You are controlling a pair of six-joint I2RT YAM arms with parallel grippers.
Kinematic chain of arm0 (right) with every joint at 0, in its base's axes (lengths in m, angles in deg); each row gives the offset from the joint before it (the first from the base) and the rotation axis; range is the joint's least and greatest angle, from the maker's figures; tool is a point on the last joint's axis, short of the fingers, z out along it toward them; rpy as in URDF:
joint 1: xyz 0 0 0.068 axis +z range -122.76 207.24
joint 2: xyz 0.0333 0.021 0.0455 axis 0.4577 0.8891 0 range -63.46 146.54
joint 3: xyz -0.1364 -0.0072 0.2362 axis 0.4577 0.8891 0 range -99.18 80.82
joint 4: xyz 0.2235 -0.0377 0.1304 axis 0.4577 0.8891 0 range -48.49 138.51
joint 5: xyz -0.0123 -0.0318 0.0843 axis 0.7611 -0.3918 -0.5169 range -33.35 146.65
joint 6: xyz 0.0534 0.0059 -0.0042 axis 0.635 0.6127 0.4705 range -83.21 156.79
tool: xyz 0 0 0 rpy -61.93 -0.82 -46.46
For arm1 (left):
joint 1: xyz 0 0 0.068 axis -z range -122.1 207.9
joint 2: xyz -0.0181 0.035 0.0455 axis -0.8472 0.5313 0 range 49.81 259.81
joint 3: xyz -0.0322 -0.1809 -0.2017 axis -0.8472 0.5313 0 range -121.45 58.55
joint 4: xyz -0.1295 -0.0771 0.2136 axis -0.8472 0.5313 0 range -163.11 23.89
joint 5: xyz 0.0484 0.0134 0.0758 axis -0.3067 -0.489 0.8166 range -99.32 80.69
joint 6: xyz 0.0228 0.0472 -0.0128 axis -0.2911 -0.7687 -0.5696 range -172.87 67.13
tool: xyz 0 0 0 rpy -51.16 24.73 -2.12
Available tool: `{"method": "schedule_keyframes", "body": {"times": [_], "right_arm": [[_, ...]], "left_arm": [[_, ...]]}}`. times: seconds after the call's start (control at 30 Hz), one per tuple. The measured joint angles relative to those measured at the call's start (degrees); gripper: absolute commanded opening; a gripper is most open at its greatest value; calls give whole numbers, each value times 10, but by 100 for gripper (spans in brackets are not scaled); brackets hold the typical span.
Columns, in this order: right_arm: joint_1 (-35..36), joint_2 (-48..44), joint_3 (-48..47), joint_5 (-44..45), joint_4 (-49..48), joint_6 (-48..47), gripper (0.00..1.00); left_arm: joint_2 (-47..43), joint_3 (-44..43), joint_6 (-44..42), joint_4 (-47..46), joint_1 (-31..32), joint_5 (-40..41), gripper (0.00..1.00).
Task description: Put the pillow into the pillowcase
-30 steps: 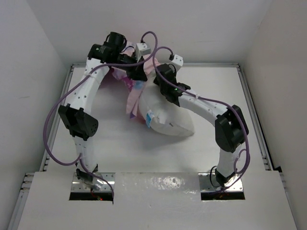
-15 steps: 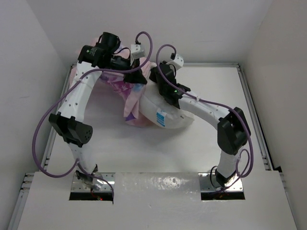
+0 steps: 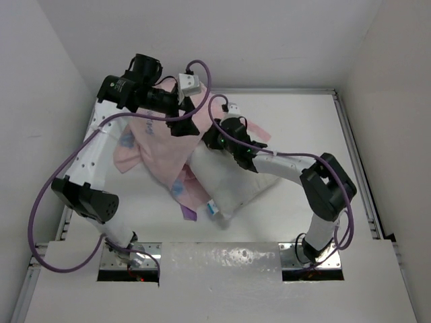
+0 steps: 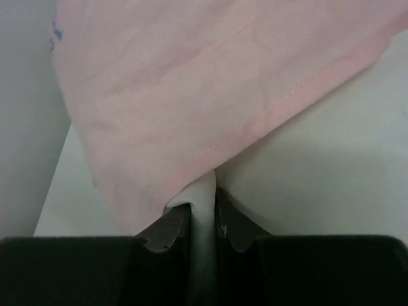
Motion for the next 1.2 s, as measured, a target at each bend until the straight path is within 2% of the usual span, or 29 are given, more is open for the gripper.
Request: {"method": "schedule_keyframes", "body": {"times": [0.03, 0.1, 0.13, 0.23, 0.33, 0.43, 0.53, 0.6, 0.67, 0.7, 0.73, 0.77, 0.8, 0.83, 0.97, 1.07, 1.17, 1.2], "right_arm": [[3, -3, 15, -21, -5, -2, 30], [9, -19, 30, -51, -5, -11, 52], [10, -30, 32, -66, -1, -20, 68], [14, -86, 36, -85, 34, -51, 85], [11, -161, 56, -75, 71, -88, 95], [-1, -216, 62, -63, 122, -130, 99], [-26, -249, 71, -69, 173, -168, 99], [-57, -263, 83, -84, 202, -183, 99], [-90, -269, 94, -89, 224, -193, 99], [-106, -269, 97, -89, 234, -198, 99], [-121, -266, 99, -88, 243, -202, 99], [-132, -263, 99, -89, 249, -208, 99], [-139, -256, 98, -89, 251, -213, 99], [-145, -247, 94, -90, 252, -218, 99], [-167, -171, 52, -105, 250, -230, 99], [-188, -104, 15, -120, 249, -231, 99], [-199, -38, -38, -137, 261, -235, 99], [-201, -17, -57, -146, 263, -236, 94]], "left_arm": [[-12, 0, 13, -18, 0, 16, 70], [-31, 13, 46, -65, 0, 50, 67], [-38, 25, 67, -92, 0, 69, 67], [-43, 91, 146, -198, 1, 143, 70], [-4, 132, 205, -271, 7, 209, 72], [60, 131, 239, -315, 23, 257, 75], [128, 111, 260, -334, 44, 287, 76], [168, 89, 266, -343, 59, 309, 72], [197, 69, 270, -347, 71, 331, 62], [210, 59, 273, -349, 75, 342, 46], [218, 51, 277, -352, 78, 355, 37], [223, 45, 280, -355, 81, 367, 23], [224, 43, 284, -356, 83, 377, 18], [224, 41, 284, -357, 83, 385, 15], [220, 40, 290, -369, 83, 404, 14], [213, 41, 292, -374, 83, 418, 0], [207, 41, 291, -382, 83, 432, 0], [207, 40, 291, -382, 83, 433, 0]]}}
